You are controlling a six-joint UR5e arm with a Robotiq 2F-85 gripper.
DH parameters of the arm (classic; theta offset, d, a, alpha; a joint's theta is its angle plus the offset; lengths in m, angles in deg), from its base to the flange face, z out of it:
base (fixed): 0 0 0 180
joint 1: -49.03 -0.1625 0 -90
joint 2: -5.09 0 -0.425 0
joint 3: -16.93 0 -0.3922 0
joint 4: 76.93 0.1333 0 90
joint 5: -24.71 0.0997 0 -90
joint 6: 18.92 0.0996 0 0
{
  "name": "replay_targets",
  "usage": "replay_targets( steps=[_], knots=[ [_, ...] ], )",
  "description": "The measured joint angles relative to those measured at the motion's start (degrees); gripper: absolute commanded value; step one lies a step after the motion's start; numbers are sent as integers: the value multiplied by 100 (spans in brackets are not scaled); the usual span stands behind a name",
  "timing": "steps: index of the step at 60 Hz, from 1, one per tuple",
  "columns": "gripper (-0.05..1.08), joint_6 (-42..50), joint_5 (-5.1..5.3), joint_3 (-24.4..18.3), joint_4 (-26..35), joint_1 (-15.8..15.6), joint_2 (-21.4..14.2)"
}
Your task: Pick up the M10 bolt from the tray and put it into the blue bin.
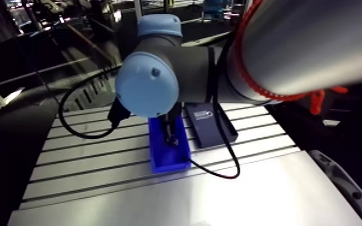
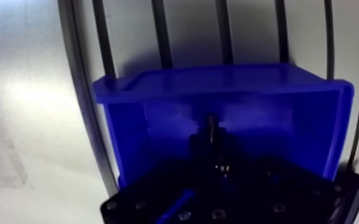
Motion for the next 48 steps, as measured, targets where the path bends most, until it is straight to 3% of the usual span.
replay_targets(
  steps=[18, 26, 27, 28, 29, 30, 32, 34, 35, 36, 38, 44, 48],
  knots=[
    [100, -1, -29, 8, -9, -8, 74],
    [88, 0, -72, 11, -30, -8, 90],
    [81, 0, -75, 12, -35, -8, 91],
    [81, 0, -78, 12, -40, -8, 93],
    [71, 0, -81, 12, -46, -8, 93],
    [71, 1, -83, 13, -51, -8, 94],
    [49, 1, -87, 14, -62, -8, 95],
    [49, 3, -91, 14, -70, -8, 95],
    [41, 4, -93, 14, -73, -8, 95],
    [41, 7, -95, 14, -78, -9, 95],
    [14, 14, -98, 14, -87, -8, 94],
    [2, 106, -97, 15, -106, -12, 84],
    [1, 197, -95, 16, -115, -24, 72]
  ],
)
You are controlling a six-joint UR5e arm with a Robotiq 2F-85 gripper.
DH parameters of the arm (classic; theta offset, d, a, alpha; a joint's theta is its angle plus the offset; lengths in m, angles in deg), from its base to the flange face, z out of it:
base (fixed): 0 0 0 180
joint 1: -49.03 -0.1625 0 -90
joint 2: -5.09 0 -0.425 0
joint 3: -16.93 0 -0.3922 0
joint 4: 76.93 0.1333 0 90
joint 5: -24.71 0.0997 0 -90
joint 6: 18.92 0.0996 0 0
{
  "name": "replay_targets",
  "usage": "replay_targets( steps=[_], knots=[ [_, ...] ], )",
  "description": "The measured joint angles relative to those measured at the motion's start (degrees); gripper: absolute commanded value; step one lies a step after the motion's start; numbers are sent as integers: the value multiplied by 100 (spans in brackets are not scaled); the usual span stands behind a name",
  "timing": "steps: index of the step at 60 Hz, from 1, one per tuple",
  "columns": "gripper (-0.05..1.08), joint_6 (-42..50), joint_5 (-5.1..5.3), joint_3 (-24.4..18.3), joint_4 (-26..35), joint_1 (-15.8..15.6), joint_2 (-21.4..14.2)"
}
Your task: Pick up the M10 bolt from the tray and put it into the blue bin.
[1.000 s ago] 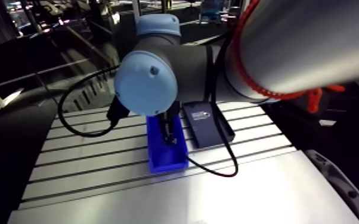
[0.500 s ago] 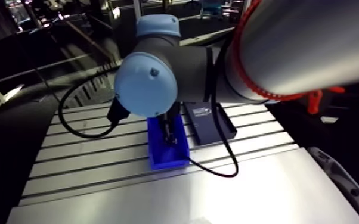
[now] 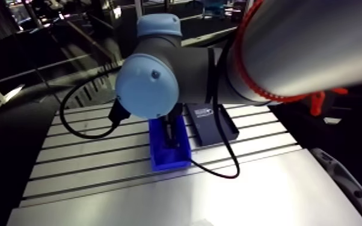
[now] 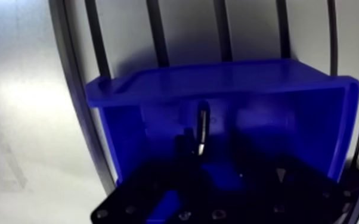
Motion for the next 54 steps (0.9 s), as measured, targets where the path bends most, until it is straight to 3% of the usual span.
replay_targets(
  steps=[12, 26, 40, 54],
  knots=[
    [1, 157, -10, -7, 3, -71, -63],
    [1, 204, -89, -42, 202, -124, -336],
    [1, 301, -168, -244, 818, -133, -698],
    [1, 959, -224, -745, 1763, -163, -945]
  ],
)
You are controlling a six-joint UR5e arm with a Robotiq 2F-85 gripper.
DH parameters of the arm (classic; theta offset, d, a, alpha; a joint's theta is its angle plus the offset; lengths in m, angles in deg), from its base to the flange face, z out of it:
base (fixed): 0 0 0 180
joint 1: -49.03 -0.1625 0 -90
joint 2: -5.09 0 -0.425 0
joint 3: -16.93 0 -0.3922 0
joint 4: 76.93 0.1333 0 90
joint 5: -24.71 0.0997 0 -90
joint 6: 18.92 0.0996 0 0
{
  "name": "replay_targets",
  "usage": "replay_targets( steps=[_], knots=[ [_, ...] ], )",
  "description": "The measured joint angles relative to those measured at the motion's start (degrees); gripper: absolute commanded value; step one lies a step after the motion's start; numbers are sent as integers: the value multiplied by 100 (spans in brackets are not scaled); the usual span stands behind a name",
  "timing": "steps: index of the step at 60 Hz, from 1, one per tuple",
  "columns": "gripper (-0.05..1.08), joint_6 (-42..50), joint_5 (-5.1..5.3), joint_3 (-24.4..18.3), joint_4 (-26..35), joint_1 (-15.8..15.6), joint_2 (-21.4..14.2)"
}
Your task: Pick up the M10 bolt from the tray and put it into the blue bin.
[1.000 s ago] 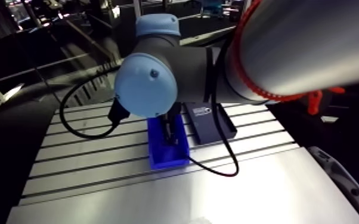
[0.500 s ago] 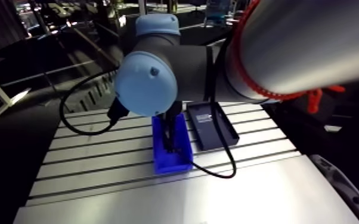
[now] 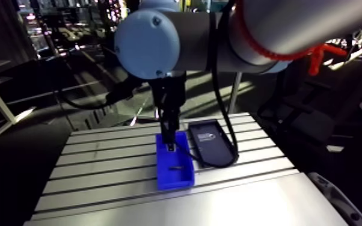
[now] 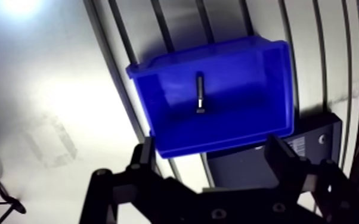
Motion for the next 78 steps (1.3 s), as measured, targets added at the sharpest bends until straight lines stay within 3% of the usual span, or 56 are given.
replay_targets(
  steps=[19, 36, 52, 65, 78],
  knots=[
    [1, 1741, 24, -861, 1060, -95, -121],
    [1, 4130, 34, -1633, 1859, -170, -129],
    [1, 5845, 75, -2117, 2351, -171, -140],
    [1, 6603, 150, -2483, 2616, -173, -149],
    [1, 6975, 295, -2706, 2859, -112, -236]
  ],
)
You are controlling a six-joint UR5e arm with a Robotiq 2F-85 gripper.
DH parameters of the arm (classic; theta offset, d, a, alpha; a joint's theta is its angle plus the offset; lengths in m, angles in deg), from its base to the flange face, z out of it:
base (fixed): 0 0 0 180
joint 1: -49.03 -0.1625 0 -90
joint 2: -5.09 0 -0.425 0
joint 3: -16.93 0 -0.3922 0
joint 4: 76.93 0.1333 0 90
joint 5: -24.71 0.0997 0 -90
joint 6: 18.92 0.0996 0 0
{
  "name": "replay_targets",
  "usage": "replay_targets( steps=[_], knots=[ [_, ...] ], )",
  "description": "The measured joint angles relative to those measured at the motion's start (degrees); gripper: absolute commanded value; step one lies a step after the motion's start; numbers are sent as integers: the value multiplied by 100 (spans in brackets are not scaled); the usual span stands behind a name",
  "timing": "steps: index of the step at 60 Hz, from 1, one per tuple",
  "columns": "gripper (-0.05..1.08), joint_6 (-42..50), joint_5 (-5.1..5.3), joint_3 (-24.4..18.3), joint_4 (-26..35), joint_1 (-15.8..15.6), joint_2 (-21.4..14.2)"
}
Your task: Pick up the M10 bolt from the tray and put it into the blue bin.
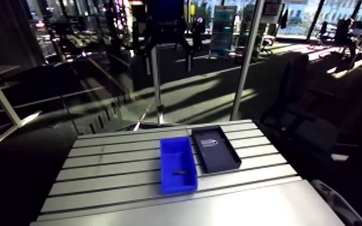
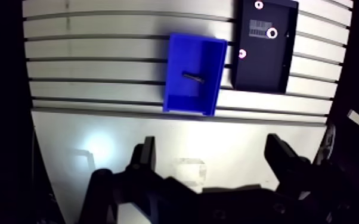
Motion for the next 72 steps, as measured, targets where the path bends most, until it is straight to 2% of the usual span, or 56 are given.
replay_targets(
  steps=[19, 46, 72],
  knots=[
    [1, 302, 69, -88, 38, 23, -137],
    [1, 385, 69, -316, 37, 37, -103],
    [1, 402, 69, -273, 37, 58, -134]
  ],
)
